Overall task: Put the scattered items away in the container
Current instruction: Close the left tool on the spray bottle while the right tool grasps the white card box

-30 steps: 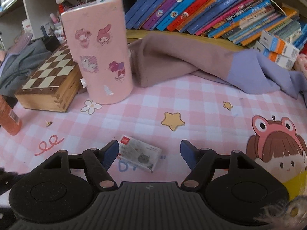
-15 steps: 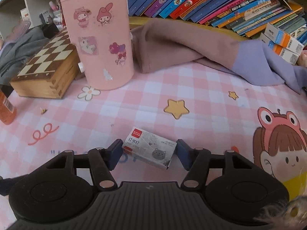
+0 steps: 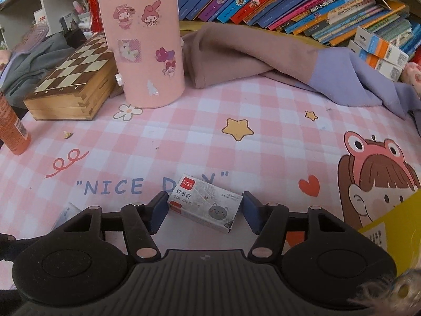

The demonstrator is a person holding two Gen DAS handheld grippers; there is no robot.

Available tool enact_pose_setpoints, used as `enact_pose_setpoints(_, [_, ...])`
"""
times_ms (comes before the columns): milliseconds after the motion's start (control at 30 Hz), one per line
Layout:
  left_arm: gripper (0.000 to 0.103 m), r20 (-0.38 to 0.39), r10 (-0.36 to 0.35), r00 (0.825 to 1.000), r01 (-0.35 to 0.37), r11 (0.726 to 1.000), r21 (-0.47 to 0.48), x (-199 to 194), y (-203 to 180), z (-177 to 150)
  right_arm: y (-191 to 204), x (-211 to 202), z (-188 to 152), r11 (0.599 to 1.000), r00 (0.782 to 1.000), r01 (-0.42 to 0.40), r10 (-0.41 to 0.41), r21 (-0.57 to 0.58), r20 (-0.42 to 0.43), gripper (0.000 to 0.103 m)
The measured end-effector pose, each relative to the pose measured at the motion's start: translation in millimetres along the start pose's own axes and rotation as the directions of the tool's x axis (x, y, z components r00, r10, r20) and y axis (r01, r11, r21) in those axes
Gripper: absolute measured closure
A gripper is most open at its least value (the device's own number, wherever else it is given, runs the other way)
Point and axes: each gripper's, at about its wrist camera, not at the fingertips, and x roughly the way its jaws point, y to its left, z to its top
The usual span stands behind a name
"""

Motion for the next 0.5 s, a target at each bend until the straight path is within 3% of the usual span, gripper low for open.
enact_pose_setpoints(233, [0.072, 0.033, -0.030, 0.999, 0.032, 0.998, -0.046, -18.3, 3.5, 0.3, -1.0, -23.6, -7.6, 1.000, 1.000, -0.008, 0.008, 0.016, 0.020, 0.045])
enact_pose_setpoints(500, [0.072, 0.075, -0.047, 0.996, 0.049, 0.998, -0.025, -48.4, -4.9, -1.2, -3.5, -67.2, -21.6, 1.000, 0.997, -0.023, 0.022, 0.020, 0.076, 0.045])
